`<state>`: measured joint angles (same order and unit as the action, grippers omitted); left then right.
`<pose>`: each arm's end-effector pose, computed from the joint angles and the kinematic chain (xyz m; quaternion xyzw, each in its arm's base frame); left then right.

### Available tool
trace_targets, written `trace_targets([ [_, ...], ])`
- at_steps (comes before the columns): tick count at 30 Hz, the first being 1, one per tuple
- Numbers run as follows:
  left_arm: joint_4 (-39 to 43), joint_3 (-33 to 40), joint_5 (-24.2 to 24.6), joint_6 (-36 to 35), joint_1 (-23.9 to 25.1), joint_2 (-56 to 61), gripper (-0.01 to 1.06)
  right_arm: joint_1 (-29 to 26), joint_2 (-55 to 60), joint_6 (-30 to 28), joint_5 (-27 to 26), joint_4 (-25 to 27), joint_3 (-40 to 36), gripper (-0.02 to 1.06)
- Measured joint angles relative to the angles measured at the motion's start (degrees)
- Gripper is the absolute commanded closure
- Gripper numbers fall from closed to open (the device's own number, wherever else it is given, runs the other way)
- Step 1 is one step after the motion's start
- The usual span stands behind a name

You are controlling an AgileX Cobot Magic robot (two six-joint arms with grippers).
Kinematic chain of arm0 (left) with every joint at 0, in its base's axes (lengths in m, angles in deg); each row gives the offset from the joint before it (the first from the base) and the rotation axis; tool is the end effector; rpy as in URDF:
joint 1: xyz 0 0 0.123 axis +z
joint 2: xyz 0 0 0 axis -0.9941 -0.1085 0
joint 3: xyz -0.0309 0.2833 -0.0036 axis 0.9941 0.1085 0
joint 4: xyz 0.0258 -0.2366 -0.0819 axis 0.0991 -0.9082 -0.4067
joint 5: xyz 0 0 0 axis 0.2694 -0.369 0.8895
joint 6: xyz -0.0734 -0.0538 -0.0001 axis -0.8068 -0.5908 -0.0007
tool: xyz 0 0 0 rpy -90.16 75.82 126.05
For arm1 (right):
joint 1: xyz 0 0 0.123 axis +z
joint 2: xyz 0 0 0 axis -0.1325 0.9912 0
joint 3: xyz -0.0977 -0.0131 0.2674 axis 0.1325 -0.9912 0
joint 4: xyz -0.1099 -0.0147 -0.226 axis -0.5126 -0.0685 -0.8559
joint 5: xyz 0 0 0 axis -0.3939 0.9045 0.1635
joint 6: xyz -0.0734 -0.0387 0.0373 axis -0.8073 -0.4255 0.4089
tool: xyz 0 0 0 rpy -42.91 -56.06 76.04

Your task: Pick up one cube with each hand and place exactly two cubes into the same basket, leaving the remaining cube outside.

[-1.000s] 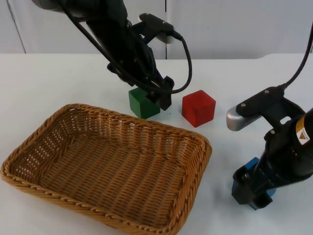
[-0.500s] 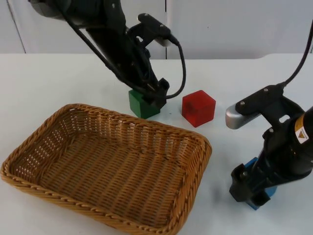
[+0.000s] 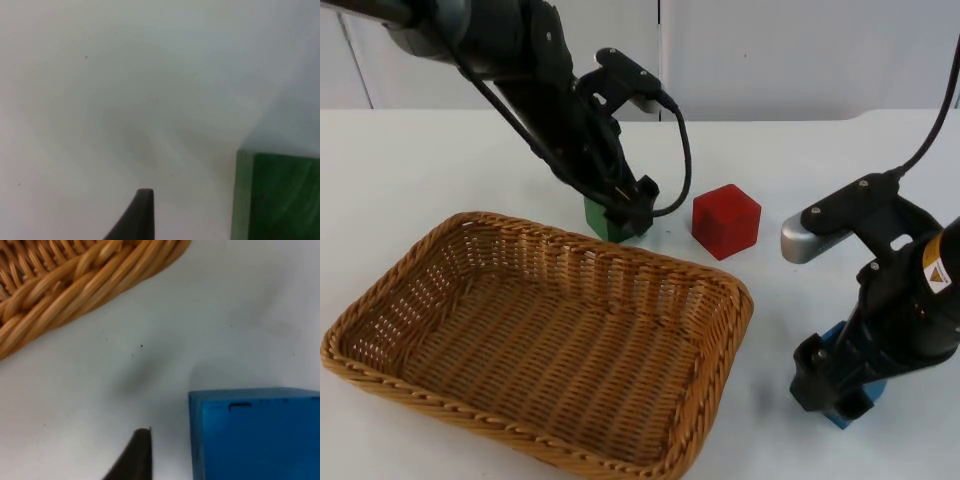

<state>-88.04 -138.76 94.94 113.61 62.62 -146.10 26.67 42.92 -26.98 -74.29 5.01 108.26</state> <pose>0.4640 -0.1897 0.0926 0.4079 0.8813 -0.0382 0.2356 0.2551 0.1692 0.1079 -0.3266 0.9216 0.0325 0.2072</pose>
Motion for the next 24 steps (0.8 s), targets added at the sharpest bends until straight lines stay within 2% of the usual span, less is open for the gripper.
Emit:
trace_targets([
  [4,-1.15,0.00,0.00,0.60,0.00,-0.19,0.10,0.00,0.00,0.00,0.12,0.00,0.00,0.36],
  [5,-1.50,0.00,-0.05,0.69,0.00,-0.19,0.10,0.00,0.00,0.00,0.22,0.00,0.00,0.36],
  [8,-1.79,0.00,-0.15,0.84,0.00,-0.19,0.25,0.00,0.00,0.00,0.47,0.00,0.00,0.56],
  [9,-1.88,0.00,-0.15,0.84,0.00,-0.19,0.25,0.00,0.00,0.00,0.47,0.00,0.00,0.56],
  [11,-2.02,0.00,-0.15,0.84,0.00,-0.19,0.37,0.00,0.00,0.00,0.55,0.00,0.00,0.69],
  [12,-2.25,0.00,-0.15,0.84,0.00,-0.19,0.47,0.00,0.00,0.00,0.55,0.00,0.00,0.80],
  [13,-2.25,0.00,-0.15,0.84,0.00,-0.19,0.56,0.00,0.00,0.00,0.55,0.00,0.00,0.86],
  [14,-2.35,0.00,-0.15,0.84,0.00,-0.19,0.56,0.00,0.00,0.00,0.55,0.00,0.00,0.86],
  [17,-3.63,0.00,-0.15,0.97,0.00,-0.19,0.83,0.00,0.00,0.00,0.55,0.00,0.00,1.05],
  [18,-3.63,0.00,-0.15,0.97,0.00,-0.19,0.93,0.00,0.00,0.00,0.55,0.00,0.00,1.05],
  [19,-3.89,0.00,-0.15,0.97,0.00,-0.19,0.93,0.00,0.00,0.00,0.55,0.00,0.00,1.05],
  [20,-4.03,0.00,-0.15,0.97,0.00,-0.19,1.05,0.00,0.00,0.00,0.69,0.00,0.00,1.05],
  [24,-4.75,0.00,-0.15,0.97,0.00,-0.19,1.05,0.00,-0.11,0.00,2.11,-0.48,0.00,1.05],
])
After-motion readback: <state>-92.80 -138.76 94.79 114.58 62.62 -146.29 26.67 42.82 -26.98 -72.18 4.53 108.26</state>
